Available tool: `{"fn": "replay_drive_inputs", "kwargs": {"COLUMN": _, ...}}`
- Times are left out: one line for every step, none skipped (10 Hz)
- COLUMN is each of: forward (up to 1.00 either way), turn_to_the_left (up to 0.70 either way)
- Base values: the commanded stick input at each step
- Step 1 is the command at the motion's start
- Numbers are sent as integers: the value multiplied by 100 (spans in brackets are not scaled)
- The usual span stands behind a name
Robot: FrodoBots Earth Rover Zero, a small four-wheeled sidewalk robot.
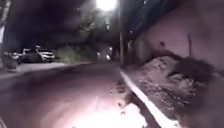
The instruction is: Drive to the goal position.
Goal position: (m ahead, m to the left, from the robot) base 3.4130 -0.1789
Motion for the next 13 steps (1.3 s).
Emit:
{"fn": "replay_drive_inputs", "kwargs": {"forward": 70, "turn_to_the_left": 1}}
{"fn": "replay_drive_inputs", "kwargs": {"forward": 70, "turn_to_the_left": 15}}
{"fn": "replay_drive_inputs", "kwargs": {"forward": 70, "turn_to_the_left": 29}}
{"fn": "replay_drive_inputs", "kwargs": {"forward": 70, "turn_to_the_left": 5}}
{"fn": "replay_drive_inputs", "kwargs": {"forward": 70, "turn_to_the_left": 0}}
{"fn": "replay_drive_inputs", "kwargs": {"forward": 70, "turn_to_the_left": 0}}
{"fn": "replay_drive_inputs", "kwargs": {"forward": 70, "turn_to_the_left": 0}}
{"fn": "replay_drive_inputs", "kwargs": {"forward": 70, "turn_to_the_left": 0}}
{"fn": "replay_drive_inputs", "kwargs": {"forward": 70, "turn_to_the_left": 0}}
{"fn": "replay_drive_inputs", "kwargs": {"forward": 70, "turn_to_the_left": 0}}
{"fn": "replay_drive_inputs", "kwargs": {"forward": 70, "turn_to_the_left": 0}}
{"fn": "replay_drive_inputs", "kwargs": {"forward": 70, "turn_to_the_left": 0}}
{"fn": "replay_drive_inputs", "kwargs": {"forward": 70, "turn_to_the_left": 0}}
